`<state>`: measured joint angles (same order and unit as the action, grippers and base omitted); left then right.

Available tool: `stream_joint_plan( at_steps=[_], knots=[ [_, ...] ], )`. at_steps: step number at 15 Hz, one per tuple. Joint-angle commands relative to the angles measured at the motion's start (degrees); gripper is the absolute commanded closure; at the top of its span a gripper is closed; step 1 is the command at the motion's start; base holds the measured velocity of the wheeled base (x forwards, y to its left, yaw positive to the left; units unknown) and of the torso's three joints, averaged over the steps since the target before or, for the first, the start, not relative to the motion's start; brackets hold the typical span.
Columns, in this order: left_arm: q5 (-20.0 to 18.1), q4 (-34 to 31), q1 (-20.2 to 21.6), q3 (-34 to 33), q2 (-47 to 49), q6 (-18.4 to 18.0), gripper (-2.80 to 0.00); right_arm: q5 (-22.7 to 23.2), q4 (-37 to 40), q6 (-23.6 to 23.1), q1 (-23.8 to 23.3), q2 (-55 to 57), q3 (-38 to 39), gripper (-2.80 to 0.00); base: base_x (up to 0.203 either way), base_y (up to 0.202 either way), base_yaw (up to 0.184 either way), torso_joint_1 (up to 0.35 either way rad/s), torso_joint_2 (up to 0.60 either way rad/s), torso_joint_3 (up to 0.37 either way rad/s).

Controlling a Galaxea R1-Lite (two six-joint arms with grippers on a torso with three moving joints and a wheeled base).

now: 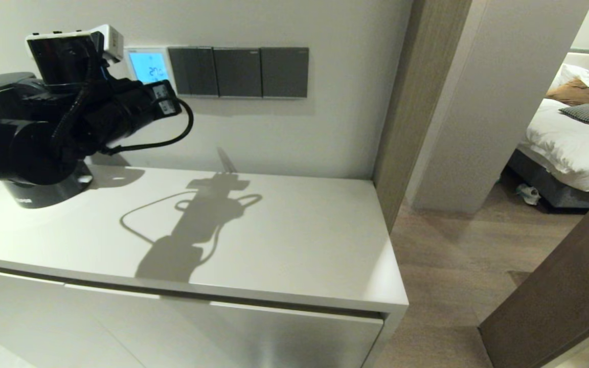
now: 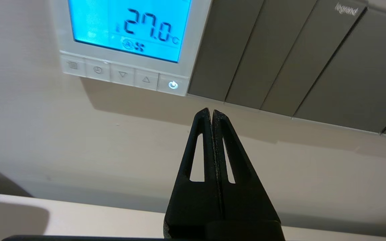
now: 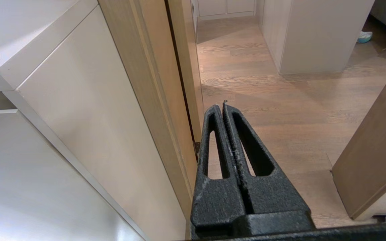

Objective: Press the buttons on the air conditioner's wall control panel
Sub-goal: Turn off the central air conditioner

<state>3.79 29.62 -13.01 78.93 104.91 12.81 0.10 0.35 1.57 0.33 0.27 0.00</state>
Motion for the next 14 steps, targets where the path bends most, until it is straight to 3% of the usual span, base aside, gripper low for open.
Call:
stream_joint_plan(
  at_steps=[1, 14],
  knots=[
    [0.0, 0.3, 0.3, 0.1, 0.4, 0.1, 0.0, 0.0, 0.0, 0.0, 0.0, 0.1, 0.1, 0.0, 0.0, 0.0, 0.0, 0.0, 0.0, 0.0],
    [-0.1, 0.5, 1.1, 2.2, 3.6, 0.3, 0.0, 0.1, 0.0, 0.0, 0.0, 0.1, 0.1, 0.0, 0.0, 0.0, 0.0, 0.0, 0.0, 0.0]
  ],
)
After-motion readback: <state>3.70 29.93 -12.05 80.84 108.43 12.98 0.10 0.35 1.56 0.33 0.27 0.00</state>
